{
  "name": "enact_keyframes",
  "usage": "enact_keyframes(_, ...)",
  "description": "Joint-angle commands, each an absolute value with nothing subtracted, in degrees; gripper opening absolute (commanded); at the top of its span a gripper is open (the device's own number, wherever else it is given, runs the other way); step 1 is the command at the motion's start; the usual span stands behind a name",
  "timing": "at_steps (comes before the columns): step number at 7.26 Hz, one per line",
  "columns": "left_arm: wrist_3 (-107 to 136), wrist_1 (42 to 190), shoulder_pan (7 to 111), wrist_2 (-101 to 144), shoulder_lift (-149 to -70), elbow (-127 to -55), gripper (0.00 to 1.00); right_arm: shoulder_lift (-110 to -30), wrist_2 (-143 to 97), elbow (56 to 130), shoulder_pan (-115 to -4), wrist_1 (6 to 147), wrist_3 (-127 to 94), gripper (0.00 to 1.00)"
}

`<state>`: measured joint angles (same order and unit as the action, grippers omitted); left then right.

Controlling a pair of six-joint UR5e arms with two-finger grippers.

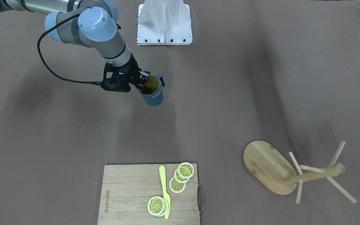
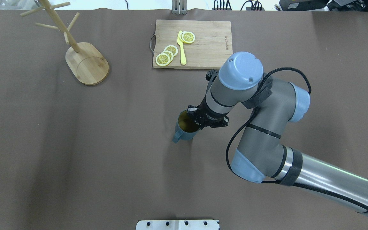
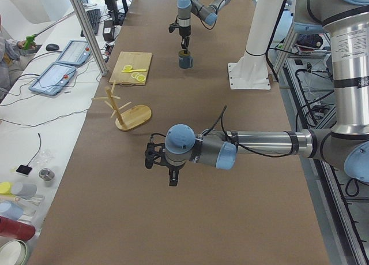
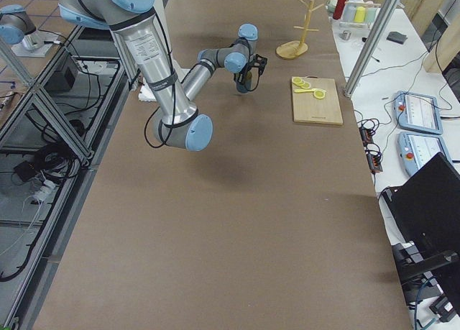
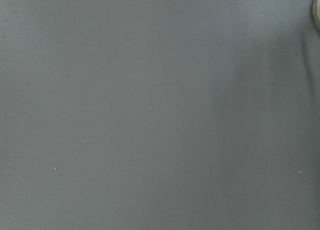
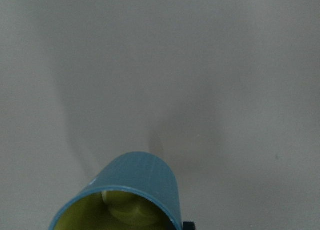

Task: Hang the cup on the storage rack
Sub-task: 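Carry the blue mug with the right gripper and set it upright on the table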

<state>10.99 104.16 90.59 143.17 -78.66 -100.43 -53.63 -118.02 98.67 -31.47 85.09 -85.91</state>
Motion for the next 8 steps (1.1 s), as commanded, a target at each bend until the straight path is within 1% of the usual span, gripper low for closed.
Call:
enact_keyframes(1,10.99,104.06,90.61,143.17,-78.66,-100.37,0.98,-52.21,-117.42,97.82,-29.54,85.25,-91.21,0.00)
enact_keyframes(2,10.99,104.15,90.62,143.26,-78.66,-100.55,0.98,-52.21,-116.46,97.74,-29.01,85.25,-91.75,0.00)
enact_keyframes(3,10.99,104.24,90.62,143.26,-78.40,-100.63,0.98,-52.03,-115.76,97.39,-28.66,85.17,-91.76,0.09)
enact_keyframes(4,10.99,104.33,90.62,143.26,-78.31,-100.55,0.98,-50.81,-115.67,95.82,-28.48,85.17,-91.76,0.24)
enact_keyframes(5,10.99,104.24,90.53,143.26,-78.48,-100.46,0.98,-49.84,-115.66,93.89,-28.30,85.17,-91.76,0.42)
enact_keyframes(6,11.07,103.98,90.53,143.26,-78.75,-100.46,0.98,-49.49,-115.75,94.30,-28.39,85.17,-91.67,0.58)
enact_keyframes(7,11.94,104.58,90.53,143.52,-78.75,-100.89,0.98,-48.79,-115.93,95.26,-28.65,85.25,-91.67,0.99)
enact_keyframes(8,12.82,105.63,90.27,146.92,-79.53,-101.33,0.98,-49.30,-117.93,97.01,-30.91,85.43,-91.41,1.00)
